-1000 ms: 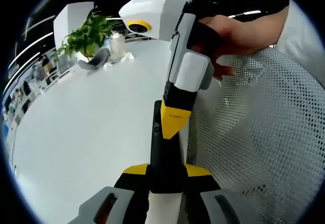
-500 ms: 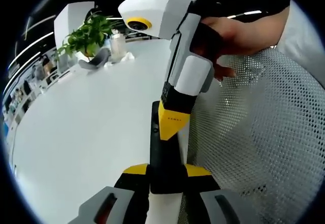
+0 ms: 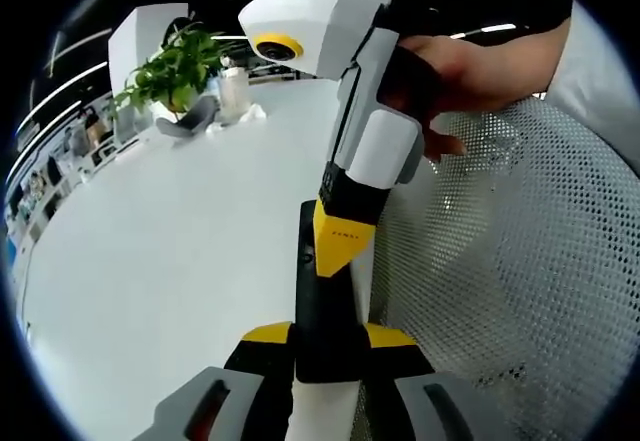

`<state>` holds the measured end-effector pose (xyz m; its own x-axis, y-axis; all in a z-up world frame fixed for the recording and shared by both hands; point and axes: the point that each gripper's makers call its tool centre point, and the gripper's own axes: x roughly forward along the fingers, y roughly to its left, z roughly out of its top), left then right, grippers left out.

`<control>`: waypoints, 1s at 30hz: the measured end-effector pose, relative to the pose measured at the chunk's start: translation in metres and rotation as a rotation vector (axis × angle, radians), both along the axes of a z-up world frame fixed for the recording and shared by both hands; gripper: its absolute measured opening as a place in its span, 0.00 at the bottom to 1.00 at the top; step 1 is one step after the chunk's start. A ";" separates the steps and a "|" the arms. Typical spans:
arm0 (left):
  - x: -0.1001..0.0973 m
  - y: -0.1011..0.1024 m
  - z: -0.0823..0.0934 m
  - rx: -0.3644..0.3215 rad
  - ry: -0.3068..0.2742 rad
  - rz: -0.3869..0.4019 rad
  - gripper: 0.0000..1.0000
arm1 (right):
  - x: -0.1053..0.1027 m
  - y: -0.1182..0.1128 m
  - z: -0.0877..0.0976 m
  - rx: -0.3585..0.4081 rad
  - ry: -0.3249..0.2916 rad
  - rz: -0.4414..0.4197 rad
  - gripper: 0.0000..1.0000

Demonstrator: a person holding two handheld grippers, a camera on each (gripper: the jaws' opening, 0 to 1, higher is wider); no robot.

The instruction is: Press the specified remote control buttons in sequence, fully releasing each button before pressing the next.

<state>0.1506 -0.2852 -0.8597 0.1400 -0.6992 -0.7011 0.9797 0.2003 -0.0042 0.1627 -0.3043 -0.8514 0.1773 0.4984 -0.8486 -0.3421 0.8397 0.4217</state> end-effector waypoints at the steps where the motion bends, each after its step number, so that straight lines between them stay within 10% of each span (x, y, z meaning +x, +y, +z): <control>1: 0.000 0.000 0.000 0.001 0.000 0.000 0.25 | 0.000 0.000 0.000 0.003 0.004 -0.005 0.00; 30: 0.001 0.001 0.001 -0.006 -0.001 0.002 0.25 | -0.005 0.014 0.000 0.036 0.026 0.061 0.00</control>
<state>0.1512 -0.2840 -0.8587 0.1423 -0.7034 -0.6964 0.9793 0.2024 -0.0043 0.1574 -0.2907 -0.8515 0.1233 0.5381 -0.8338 -0.3808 0.8016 0.4609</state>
